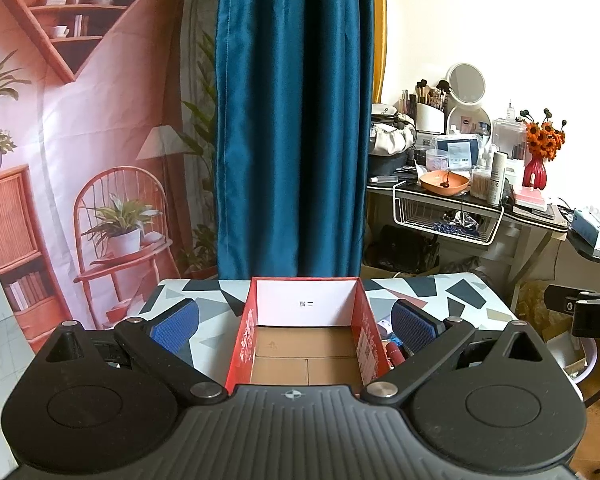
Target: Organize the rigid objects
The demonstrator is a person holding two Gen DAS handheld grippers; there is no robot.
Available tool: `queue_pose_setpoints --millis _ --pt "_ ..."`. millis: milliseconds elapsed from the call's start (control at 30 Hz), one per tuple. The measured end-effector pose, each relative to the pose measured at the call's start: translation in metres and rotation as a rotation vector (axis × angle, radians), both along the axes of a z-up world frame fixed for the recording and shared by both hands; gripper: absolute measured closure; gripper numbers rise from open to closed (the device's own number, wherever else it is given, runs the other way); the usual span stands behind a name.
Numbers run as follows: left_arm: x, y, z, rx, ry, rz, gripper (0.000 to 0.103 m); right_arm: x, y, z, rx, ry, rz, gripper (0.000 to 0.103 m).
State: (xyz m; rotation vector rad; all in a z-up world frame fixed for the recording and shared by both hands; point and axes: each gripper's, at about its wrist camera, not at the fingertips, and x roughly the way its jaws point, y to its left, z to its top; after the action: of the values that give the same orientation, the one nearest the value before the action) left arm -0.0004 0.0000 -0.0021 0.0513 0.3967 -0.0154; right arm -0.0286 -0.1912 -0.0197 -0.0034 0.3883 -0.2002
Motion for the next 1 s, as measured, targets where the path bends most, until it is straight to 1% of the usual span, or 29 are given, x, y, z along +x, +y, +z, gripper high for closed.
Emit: queue_pose_setpoints --millis 500,733,867,933,1000 --pt "0.0 0.002 0.0 -0.009 0.003 0.003 0.0 0.001 0.0 -0.001 -0.004 0.0 0.001 0.0" --pt "0.005 0.002 -0.004 -0.008 0.013 0.012 0.0 0.005 0.006 0.006 0.001 0.011 0.014 0.0" --pt "0.017 0.007 -0.005 -0.048 0.042 0.001 0.0 0.011 0.005 0.003 0.01 0.025 0.038 0.0" --pt "0.022 0.009 -0.009 -0.044 0.04 -0.001 0.0 0.016 0.004 -0.001 0.015 0.03 0.048 0.0" --pt "0.028 0.008 -0.014 -0.02 0.038 0.004 0.0 0.022 0.001 -0.006 0.021 0.034 0.051 0.0"
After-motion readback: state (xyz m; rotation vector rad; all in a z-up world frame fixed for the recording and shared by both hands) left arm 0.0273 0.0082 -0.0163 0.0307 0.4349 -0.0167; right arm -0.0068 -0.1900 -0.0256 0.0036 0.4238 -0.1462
